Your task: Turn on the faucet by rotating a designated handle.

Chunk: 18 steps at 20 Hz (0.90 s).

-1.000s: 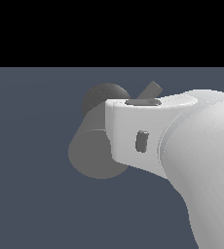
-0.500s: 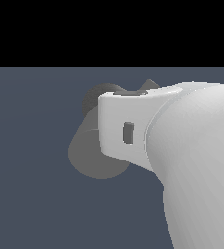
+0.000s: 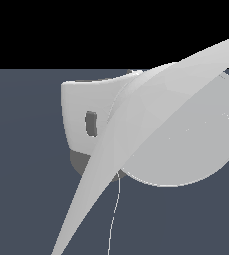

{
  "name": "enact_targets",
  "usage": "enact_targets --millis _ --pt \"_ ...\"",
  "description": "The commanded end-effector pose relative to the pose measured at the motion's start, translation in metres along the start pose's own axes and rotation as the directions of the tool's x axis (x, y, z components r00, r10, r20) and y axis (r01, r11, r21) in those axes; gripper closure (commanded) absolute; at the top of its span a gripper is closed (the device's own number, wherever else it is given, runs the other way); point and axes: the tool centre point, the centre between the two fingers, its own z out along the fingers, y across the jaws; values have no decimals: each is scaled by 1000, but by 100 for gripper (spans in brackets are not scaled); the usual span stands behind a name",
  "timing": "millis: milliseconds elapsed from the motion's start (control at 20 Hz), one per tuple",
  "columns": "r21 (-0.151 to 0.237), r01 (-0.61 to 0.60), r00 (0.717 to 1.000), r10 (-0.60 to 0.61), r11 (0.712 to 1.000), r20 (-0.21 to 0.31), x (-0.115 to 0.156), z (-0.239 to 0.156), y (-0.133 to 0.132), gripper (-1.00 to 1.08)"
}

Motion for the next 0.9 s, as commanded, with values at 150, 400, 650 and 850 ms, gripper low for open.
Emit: enact_targets --millis 150,400,650,850 --pt "-7 3 1000 -3 1000 3 -4 1 8 108" --pt "-13 4 1000 -3 1000 16 -9 2 21 108" --pt "-21 5 999 -4 1000 33 -17 2 37 108" --pt "-27 6 999 -5 1000 46 -22 2 49 108"
